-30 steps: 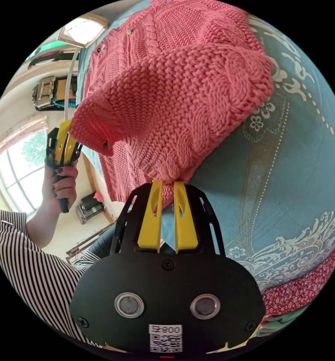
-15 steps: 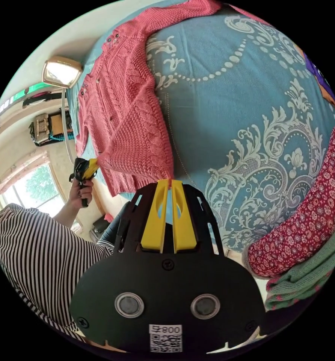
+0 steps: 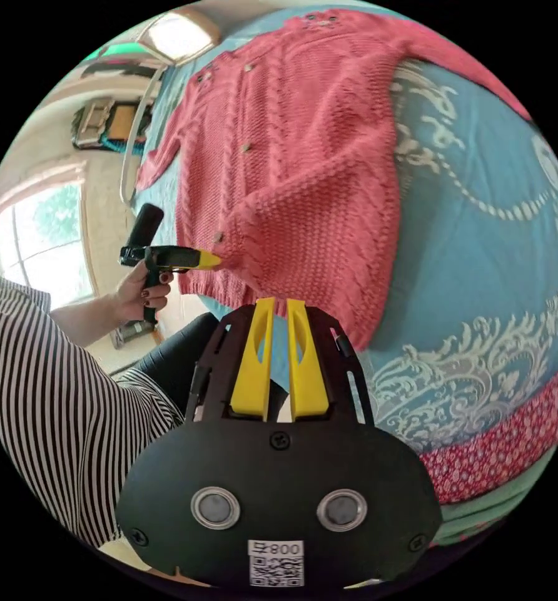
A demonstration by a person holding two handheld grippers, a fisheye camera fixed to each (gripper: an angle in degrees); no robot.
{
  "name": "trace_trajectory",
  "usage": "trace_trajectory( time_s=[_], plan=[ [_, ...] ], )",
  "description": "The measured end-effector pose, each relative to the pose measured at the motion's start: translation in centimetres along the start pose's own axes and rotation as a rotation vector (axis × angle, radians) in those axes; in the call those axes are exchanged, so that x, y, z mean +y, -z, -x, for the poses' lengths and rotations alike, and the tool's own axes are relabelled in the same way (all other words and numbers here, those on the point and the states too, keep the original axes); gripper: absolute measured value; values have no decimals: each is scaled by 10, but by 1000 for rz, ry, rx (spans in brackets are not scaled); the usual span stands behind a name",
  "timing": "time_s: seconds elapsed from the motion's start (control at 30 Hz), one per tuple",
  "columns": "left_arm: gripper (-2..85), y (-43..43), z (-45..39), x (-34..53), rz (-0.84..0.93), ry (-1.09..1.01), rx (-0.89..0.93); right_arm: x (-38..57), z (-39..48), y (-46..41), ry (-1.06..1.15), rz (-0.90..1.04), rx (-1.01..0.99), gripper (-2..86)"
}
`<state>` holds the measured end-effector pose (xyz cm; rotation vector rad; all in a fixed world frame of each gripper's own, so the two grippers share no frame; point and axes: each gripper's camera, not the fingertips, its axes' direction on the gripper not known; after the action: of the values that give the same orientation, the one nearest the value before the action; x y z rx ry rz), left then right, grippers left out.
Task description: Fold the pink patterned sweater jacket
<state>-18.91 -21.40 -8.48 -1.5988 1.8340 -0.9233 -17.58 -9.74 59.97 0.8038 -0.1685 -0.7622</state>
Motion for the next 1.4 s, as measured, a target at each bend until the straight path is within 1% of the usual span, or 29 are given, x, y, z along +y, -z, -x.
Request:
trace_trajectory(
  time_s=[0.03, 0.1, 0.17, 0.33, 0.4, 0.5, 0.57, 0.63, 0.73, 0.77, 0.8, 0.83, 0.9, 1.03, 1.17, 1.33, 1.4],
  plan=[
    [28, -1, 0, 0, 0, 1, 22, -6, 16, -8, 66, 16, 19, 54],
    [21, -3, -4, 5, -33, 2, 89, -9, 40, -20, 167, 18, 118, 58],
    [18, -6, -1, 7, -42, 21, 115, -11, 63, -43, 278, 49, 253, 63],
    [16, -17, 13, 7, -63, 82, 151, -20, 86, -94, 419, 141, 416, 63],
    [16, -23, 16, 8, -64, 89, 140, -23, 90, -98, 441, 142, 423, 51],
    [16, -29, 13, 14, -55, 91, 154, -26, 88, -87, 443, 184, 309, 33],
    [17, -30, 6, 19, -41, 58, 152, -26, 83, -62, 457, 210, 127, 26],
    [19, -31, 3, 23, -26, 40, 109, -28, 75, -49, 452, 216, 33, 24],
    [24, -37, 12, 22, -9, 51, -13, -39, 58, -66, 410, 259, 32, 24],
    [28, -40, 18, 20, 8, 46, -78, -45, 49, -86, 360, 302, 26, 25],
    [33, -43, 26, 18, 24, 87, -147, -48, 46, -95, 332, 324, 15, 25],
    [36, -43, 28, 18, 25, 93, -153, -52, 42, -109, 293, 353, -10, 26],
    [45, -38, 25, 21, -10, 57, -138, -52, 44, -118, 293, 359, -21, 28],
    [55, -35, 15, 19, -7, 7, -202, -49, 32, -117, 222, 333, -56, 33],
    [64, -33, -1, 1, -76, -92, -221, -51, 21, -108, 160, 271, -118, 41],
    [69, -33, -28, -38, -142, -241, -341, -55, 17, -97, 97, 196, -150, 57],
    [56, -37, -34, -54, -129, -280, -428, -56, 15, -94, 68, 190, -158, 61]
  ],
)
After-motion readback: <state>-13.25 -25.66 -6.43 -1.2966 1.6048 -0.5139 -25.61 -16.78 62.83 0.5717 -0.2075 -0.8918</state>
